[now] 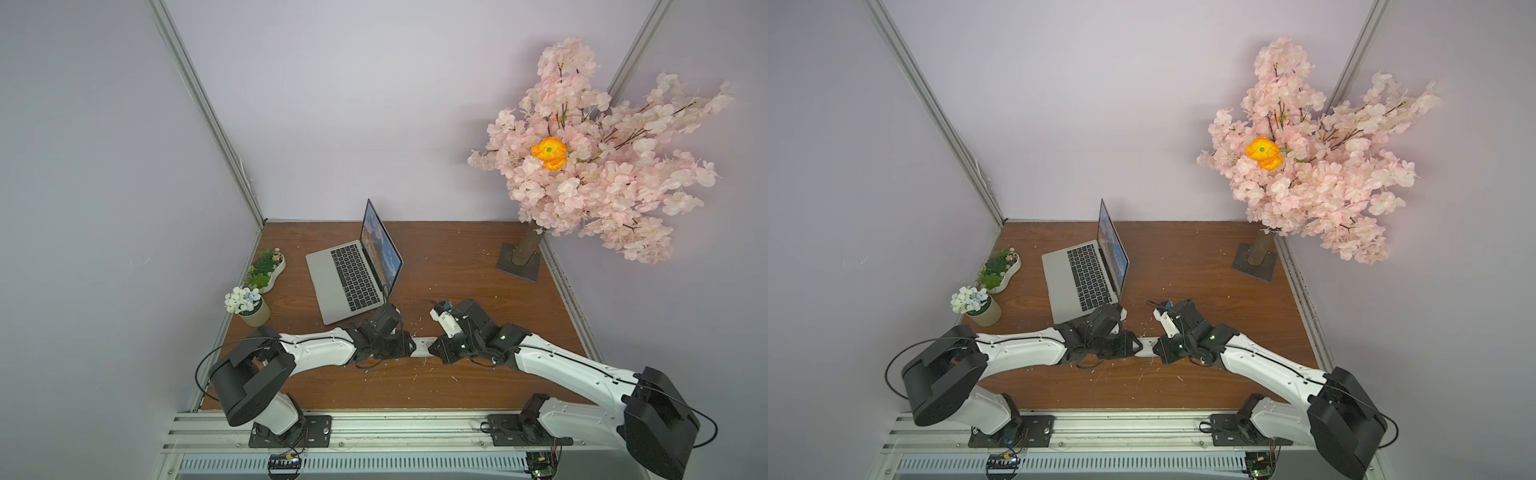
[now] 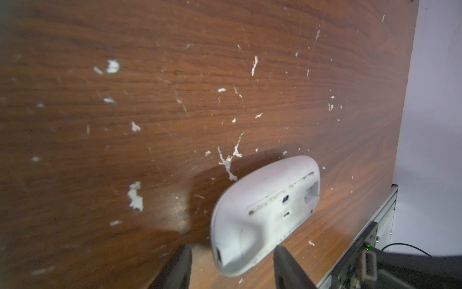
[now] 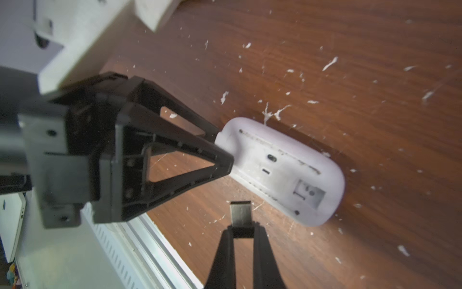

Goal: Remove the wireless mouse receiver from the laptop
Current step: Adjust the mouse at the center of the board.

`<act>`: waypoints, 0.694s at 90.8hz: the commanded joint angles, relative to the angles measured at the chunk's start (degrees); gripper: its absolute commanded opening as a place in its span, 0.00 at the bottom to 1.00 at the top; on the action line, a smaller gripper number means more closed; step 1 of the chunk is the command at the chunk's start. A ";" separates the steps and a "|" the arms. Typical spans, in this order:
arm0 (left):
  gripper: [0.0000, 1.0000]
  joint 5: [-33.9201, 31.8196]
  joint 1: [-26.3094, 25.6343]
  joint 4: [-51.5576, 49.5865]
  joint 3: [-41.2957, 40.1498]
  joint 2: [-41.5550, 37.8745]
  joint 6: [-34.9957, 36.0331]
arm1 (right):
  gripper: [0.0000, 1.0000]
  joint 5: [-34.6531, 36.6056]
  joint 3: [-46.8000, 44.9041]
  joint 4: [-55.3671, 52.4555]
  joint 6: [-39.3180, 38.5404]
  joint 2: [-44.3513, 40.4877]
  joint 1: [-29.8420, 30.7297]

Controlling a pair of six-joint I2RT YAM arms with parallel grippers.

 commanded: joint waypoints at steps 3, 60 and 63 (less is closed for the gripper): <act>0.59 2.68 0.76 1.99 0.97 1.56 0.51 | 0.00 -1.03 1.53 -1.31 -3.12 -0.51 -3.09; 0.56 -0.12 0.72 -6.19 3.37 5.40 3.06 | 0.00 -0.74 5.99 -1.08 -14.34 4.52 -6.71; 0.55 -0.38 0.76 -6.98 3.54 5.70 3.30 | 0.00 -0.86 6.04 -0.80 -14.49 4.69 -6.81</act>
